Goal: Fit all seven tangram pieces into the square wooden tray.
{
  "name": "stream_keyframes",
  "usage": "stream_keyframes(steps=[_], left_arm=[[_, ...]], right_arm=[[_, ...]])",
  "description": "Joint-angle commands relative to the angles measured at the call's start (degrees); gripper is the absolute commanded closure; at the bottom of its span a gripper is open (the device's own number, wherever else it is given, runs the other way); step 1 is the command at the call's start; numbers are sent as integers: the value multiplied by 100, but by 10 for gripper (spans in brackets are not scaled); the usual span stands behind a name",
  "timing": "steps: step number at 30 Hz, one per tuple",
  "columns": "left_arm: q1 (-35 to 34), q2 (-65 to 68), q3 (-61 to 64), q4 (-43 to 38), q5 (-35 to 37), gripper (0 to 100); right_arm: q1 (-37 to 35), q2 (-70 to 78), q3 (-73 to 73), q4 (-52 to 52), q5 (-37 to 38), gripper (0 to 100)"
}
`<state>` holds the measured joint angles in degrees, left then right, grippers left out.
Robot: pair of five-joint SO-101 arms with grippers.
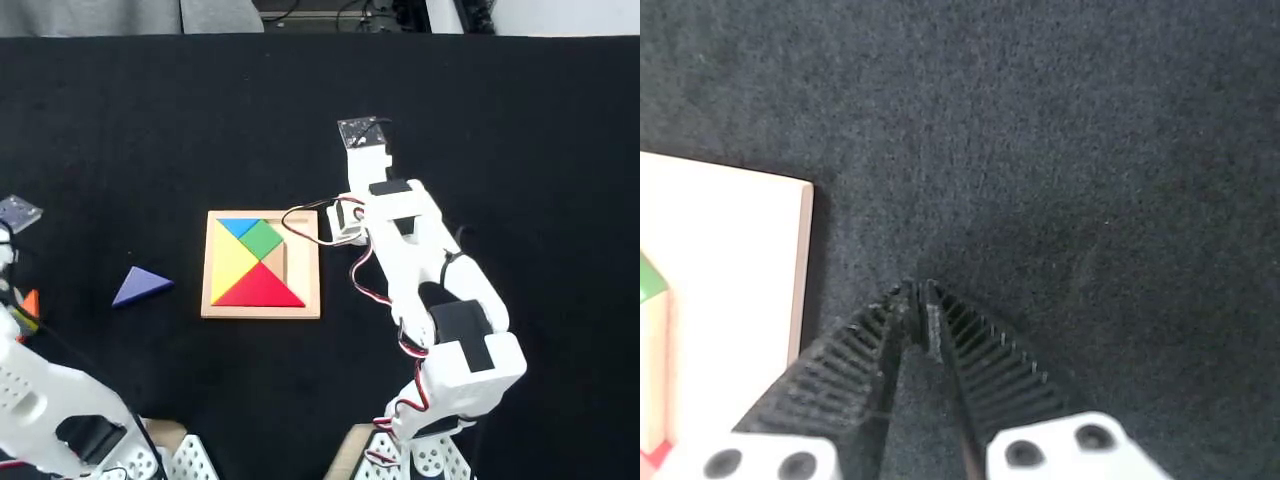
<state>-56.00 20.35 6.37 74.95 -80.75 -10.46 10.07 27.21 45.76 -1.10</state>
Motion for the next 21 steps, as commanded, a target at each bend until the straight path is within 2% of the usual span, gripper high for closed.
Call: stream_keyframes(steps=[1,2,5,9,12,17,21], left_arm=[[374,-1099,-945,2303,0,947],[505,-1363,-1033,2646,202,952],[848,-2259,-954,2505,1327,953],[1464,-3297,-637,2523,2171,953],[2088,-3930,-295,2505,3112,952],[3257,-4536,207,2488,4457,952],[4207,-4633,303,2479,6066,952]], right_arm=[[-18,-66,-136,-62,62,987],[-9,-75,-136,-62,62,987],[0,-84,-136,-53,62,987],[0,-110,-136,-53,62,987],[9,-119,-171,62,62,987],[105,-127,-189,158,53,987],[448,-127,-347,185,18,987]])
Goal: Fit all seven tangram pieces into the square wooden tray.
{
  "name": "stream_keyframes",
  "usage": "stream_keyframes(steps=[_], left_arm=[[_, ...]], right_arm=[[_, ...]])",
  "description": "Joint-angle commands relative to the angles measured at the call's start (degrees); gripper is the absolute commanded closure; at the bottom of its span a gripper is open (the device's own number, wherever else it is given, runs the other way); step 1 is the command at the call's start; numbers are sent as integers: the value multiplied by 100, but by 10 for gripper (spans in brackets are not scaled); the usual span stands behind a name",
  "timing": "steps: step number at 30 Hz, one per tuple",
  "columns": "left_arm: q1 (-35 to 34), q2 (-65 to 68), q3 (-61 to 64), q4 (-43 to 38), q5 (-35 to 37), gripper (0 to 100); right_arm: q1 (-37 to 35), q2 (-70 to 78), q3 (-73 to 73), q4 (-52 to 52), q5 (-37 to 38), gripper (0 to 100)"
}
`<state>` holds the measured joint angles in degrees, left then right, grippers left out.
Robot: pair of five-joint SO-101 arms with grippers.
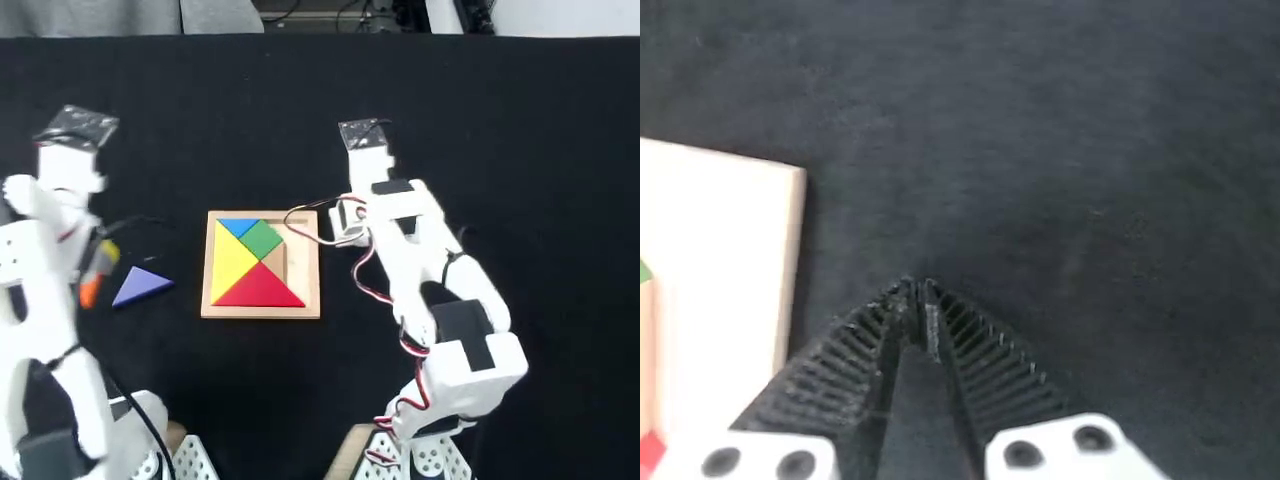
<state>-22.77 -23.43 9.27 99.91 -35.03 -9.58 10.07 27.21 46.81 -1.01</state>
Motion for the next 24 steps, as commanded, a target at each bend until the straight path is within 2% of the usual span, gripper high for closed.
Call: stream_keyframes(steps=[1,8,10,14,18,24], left_arm=[[1130,-255,13,-97,1899,952],[2695,-255,646,-1345,4114,952],[3213,-255,1007,-1820,4492,952],[3996,-255,1727,-3112,4782,952],[4418,-35,2114,-4132,5222,947],[4338,1442,1886,-4431,6470,920]], right_arm=[[475,-127,-365,79,9,987],[958,-303,-426,79,-9,987],[1029,-374,-426,79,-202,987],[1055,-382,-426,70,-316,987],[1037,-374,-426,44,-316,987],[1064,-374,-453,35,-316,987]])
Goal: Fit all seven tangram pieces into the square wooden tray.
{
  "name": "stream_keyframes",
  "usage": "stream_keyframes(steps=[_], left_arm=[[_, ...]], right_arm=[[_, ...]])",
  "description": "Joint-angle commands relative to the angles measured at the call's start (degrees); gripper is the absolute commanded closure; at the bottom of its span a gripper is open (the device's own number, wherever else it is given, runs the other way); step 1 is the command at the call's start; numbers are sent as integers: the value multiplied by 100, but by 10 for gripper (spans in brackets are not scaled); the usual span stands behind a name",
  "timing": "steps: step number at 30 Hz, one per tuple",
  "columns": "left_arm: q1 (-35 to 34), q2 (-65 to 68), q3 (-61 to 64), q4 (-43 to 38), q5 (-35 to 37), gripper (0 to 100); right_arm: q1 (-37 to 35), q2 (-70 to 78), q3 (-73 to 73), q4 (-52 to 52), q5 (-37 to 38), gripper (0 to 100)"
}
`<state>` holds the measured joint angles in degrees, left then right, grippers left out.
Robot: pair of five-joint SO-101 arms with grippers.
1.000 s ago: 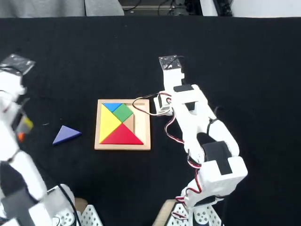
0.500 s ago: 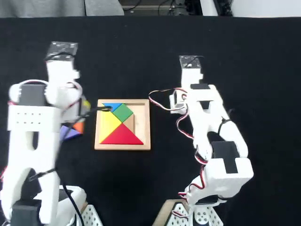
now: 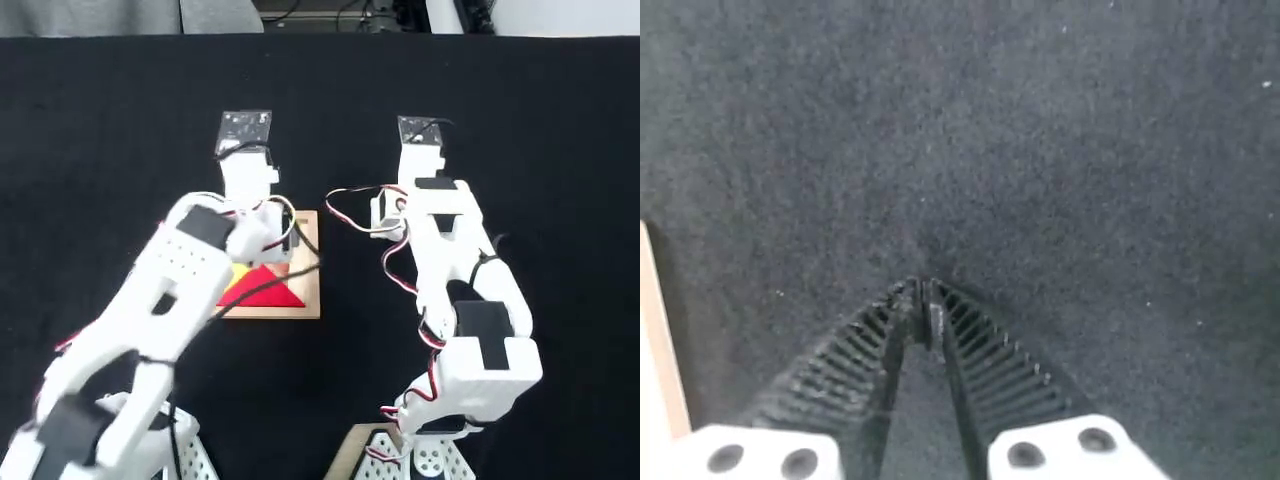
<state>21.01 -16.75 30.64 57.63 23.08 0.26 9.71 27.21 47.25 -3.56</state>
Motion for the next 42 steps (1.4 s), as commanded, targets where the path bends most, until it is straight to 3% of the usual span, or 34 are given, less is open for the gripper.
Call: stream_keyframes(steps=[1,14,35,42], left_arm=[[-48,1020,-330,-202,686,920],[523,1679,-558,-484,1143,920],[514,1688,-444,-624,1125,916],[549,1688,-400,-501,1134,786]], right_arm=[[79,-338,-453,-9,-62,987],[44,-356,-470,-18,-62,987],[44,-374,-470,-18,-62,987],[44,-374,-470,-18,-62,987]])
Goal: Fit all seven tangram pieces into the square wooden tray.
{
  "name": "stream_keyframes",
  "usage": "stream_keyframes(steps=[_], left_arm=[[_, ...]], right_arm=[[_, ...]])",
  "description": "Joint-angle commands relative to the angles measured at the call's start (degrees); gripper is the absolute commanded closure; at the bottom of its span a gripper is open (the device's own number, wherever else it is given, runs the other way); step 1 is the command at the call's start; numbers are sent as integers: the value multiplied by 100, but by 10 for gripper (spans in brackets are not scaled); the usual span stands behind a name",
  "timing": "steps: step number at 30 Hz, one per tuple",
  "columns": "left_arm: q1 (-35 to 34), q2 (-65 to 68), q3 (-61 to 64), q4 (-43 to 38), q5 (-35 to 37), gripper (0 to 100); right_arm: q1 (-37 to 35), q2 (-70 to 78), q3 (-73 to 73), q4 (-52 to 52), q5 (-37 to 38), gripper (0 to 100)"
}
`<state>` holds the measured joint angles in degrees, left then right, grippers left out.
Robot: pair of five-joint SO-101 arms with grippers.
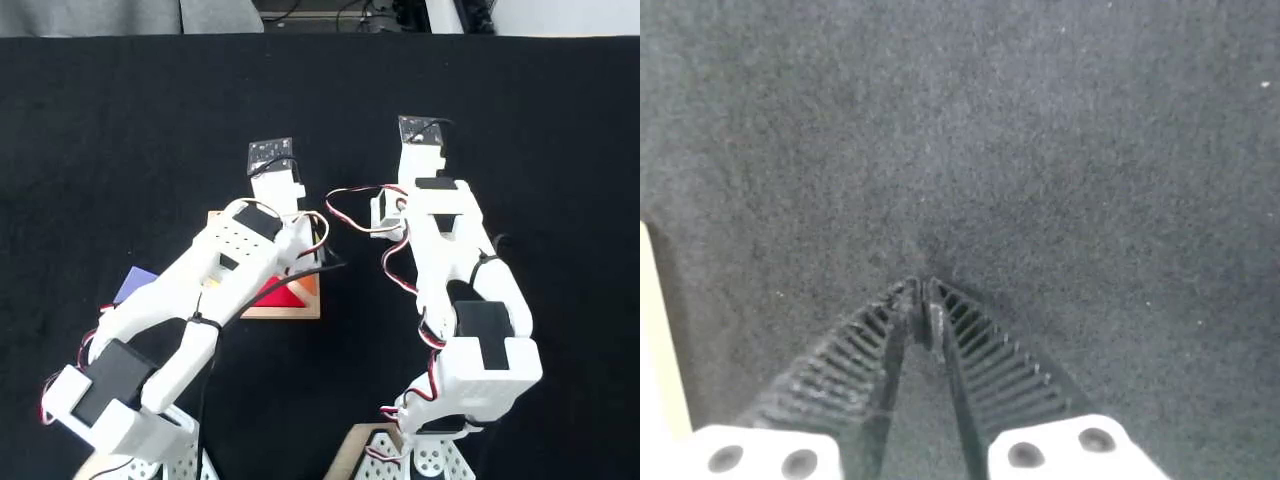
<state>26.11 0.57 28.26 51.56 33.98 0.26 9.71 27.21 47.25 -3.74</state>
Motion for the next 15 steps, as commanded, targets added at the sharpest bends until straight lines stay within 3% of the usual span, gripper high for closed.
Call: stream_keyframes(steps=[1,10,15], left_arm=[[22,-44,-154,114,44,784],[-101,-123,-207,396,-18,784],[-1191,-396,-1033,1468,-1011,784]], right_arm=[[44,-374,-470,-18,-44,987],[44,-374,-470,-18,-44,987],[44,-374,-470,-18,-35,987]])
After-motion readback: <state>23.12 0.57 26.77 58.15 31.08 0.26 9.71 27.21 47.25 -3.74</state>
